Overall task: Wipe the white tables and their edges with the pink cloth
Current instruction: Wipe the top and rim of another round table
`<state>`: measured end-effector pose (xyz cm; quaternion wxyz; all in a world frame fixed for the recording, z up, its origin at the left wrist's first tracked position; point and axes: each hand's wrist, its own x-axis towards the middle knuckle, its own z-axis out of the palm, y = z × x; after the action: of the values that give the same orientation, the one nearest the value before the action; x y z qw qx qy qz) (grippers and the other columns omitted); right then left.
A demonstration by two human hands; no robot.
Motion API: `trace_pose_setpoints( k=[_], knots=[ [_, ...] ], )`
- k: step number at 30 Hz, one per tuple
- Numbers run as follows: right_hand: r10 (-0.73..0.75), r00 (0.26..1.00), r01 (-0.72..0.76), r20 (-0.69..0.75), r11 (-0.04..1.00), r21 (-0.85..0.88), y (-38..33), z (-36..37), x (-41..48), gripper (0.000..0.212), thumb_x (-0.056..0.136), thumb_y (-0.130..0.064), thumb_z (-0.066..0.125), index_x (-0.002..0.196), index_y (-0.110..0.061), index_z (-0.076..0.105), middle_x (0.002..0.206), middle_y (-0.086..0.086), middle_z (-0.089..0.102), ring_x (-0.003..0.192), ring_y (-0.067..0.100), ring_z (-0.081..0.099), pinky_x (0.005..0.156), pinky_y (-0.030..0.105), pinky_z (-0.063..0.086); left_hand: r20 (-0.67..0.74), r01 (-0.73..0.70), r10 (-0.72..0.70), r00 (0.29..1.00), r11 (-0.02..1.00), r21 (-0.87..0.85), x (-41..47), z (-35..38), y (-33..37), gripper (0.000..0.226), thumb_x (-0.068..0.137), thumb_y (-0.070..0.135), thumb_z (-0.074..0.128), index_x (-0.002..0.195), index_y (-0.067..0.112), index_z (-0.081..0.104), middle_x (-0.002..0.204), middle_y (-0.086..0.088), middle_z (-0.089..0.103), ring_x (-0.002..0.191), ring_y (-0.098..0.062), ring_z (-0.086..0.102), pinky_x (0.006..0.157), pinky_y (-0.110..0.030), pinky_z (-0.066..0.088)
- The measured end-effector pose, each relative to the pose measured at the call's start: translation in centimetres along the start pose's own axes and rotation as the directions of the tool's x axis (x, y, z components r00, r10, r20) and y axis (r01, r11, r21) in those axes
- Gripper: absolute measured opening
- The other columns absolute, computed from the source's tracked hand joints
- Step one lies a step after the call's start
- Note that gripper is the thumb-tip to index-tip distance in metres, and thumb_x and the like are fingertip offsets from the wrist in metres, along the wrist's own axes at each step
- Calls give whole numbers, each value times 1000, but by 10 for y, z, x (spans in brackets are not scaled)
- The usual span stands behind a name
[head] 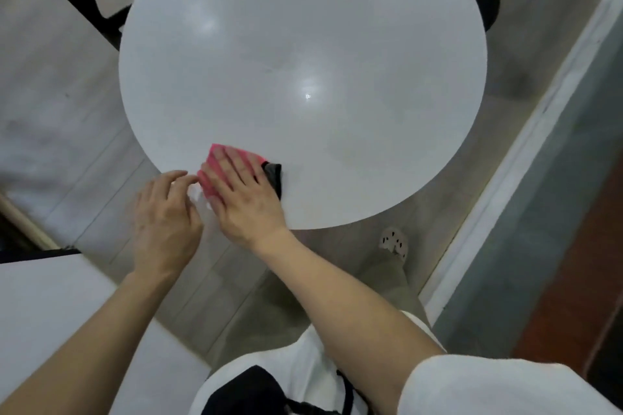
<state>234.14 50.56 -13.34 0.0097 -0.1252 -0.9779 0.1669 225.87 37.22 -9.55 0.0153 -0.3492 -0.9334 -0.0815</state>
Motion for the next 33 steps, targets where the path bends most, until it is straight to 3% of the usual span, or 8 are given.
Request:
trace_pose_setpoints(
  k=[4, 9, 16, 20, 23, 25, 28, 33],
  knots=[
    [-129, 991, 130, -43, 991, 10, 73, -18, -59, 59, 117, -45, 36, 171, -25, 27, 181, 2, 13, 168, 21, 4, 134, 49, 13, 48, -10, 10, 999, 1000, 0, -1, 1, 17, 31, 98, 1, 63, 128, 6, 69, 132, -15, 66, 124, -38, 58, 108, -54, 45],
    [-60, 997, 55, -54, 994, -91, 206, -70, -117, 61, 115, -44, 44, 171, -26, 28, 180, -1, 16, 168, 19, 8, 133, 52, 19, 57, -80, 85, 995, 993, -89, 8, 13, 88, 27, 101, 9, 61, 126, 6, 68, 132, -13, 66, 126, -36, 59, 112, -52, 44],
    [77, 996, -82, -35, 986, -146, 335, -114, -68, 62, 115, -46, 38, 172, -26, 24, 181, -3, 11, 168, 16, 7, 134, 52, 16, 129, -12, 25, 991, 995, -99, 39, 8, 164, 37, 102, 28, 69, 136, 12, 65, 142, -11, 63, 135, -33, 55, 116, -51, 43],
    [143, 988, -149, -52, 980, -130, 369, -127, -13, 62, 113, -47, 36, 171, -25, 27, 180, -1, 16, 167, 20, 11, 134, 50, 14, 153, 22, -12, 988, 997, -67, 65, 6, 191, 42, 101, 32, 70, 138, 14, 63, 145, -10, 60, 136, -34, 54, 114, -54, 44],
    [113, 994, -113, -11, 988, -104, 382, -135, 0, 68, 112, -51, 35, 172, -22, 23, 181, 2, 16, 167, 22, 11, 135, 50, 12, 217, 60, -49, 975, 997, -43, 84, 5, 215, 49, 100, 38, 71, 143, 16, 60, 149, -9, 58, 140, -33, 52, 116, -53, 43],
    [106, 994, -106, -3, 992, -72, 391, -137, -11, 70, 111, -52, 40, 171, -18, 27, 179, 4, 21, 167, 24, 13, 136, 49, 11, 340, 62, -52, 939, 998, -16, 97, 6, 231, 65, 97, 47, 74, 152, 22, 52, 160, -9, 50, 147, -33, 46, 120, -53, 42],
    [143, 989, -145, -22, 987, -64, 395, -133, -41, 65, 110, -47, 50, 166, -15, 39, 176, 8, 30, 165, 28, 20, 134, 52, 16, 557, 6, -29, 830, 999, 42, 111, 9, 257, 85, 89, 59, 79, 160, 32, 40, 170, -7, 35, 153, -32, 37, 120, -50, 42],
    [127, 990, -126, 56, 992, -18, 393, -146, -90, 70, 108, -57, 44, 168, -23, 35, 179, 8, 21, 167, 25, 13, 135, 54, 11, 622, 21, -94, 777, 992, 123, 125, 5, 279, 71, 89, 55, 78, 149, 30, 50, 150, -5, 47, 135, -30, 49, 106, -45, 52]
  ],
)
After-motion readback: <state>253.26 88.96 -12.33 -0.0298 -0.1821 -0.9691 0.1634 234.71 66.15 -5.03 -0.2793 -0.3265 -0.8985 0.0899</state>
